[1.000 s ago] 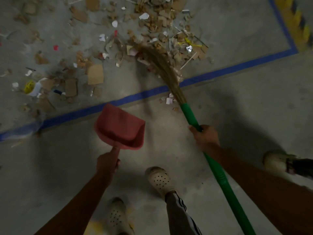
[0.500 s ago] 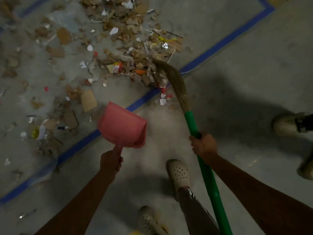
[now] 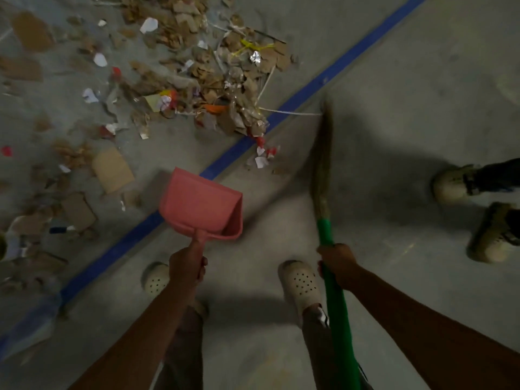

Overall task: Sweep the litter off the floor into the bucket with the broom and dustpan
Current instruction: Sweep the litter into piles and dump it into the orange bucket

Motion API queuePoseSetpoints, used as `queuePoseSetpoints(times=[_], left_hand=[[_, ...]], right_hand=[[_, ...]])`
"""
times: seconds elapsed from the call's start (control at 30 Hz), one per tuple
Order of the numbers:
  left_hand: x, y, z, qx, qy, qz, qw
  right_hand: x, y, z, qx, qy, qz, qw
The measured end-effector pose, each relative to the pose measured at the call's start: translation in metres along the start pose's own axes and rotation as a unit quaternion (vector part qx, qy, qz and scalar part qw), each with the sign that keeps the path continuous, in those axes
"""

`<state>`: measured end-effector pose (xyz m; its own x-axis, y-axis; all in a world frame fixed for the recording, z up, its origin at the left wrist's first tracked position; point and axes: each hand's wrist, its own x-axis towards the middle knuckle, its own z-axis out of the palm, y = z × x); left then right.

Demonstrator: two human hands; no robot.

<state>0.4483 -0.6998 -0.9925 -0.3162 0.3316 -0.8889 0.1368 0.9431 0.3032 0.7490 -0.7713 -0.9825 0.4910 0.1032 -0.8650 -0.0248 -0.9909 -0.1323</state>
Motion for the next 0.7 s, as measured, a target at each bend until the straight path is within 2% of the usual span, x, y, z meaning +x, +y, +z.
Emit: queuePoseSetpoints(times=[0.13, 0.23, 0.37, 0.53, 0.7], left_hand=[[0.036, 0.001, -0.06, -0.008, -0.008, 0.0, 1.0], [0.064, 0.009, -0.116, 0.012, 0.005, 0.019, 1.0], [0.088, 0.027, -0.188, -0.004, 0.011, 0.031, 0.999], [0.091, 0.053, -0.251, -0.022, 0.037, 0.027, 0.999], [0.085, 0.08, -0.275, -0.043, 0.046, 0.026, 0.998]], right_hand=[[-0.039, -0.017, 0.103, -0.056, -0.029, -0.04, 0.997], [-0.067, -0.061, 0.175, -0.039, -0.055, -0.073, 0.995], [-0.102, -0.125, 0.243, -0.077, -0.054, -0.164, 0.982], [-0.154, -0.179, 0.277, -0.154, -0.018, -0.265, 0.952], [-0.182, -0.2, 0.271, -0.231, 0.022, -0.35, 0.908]])
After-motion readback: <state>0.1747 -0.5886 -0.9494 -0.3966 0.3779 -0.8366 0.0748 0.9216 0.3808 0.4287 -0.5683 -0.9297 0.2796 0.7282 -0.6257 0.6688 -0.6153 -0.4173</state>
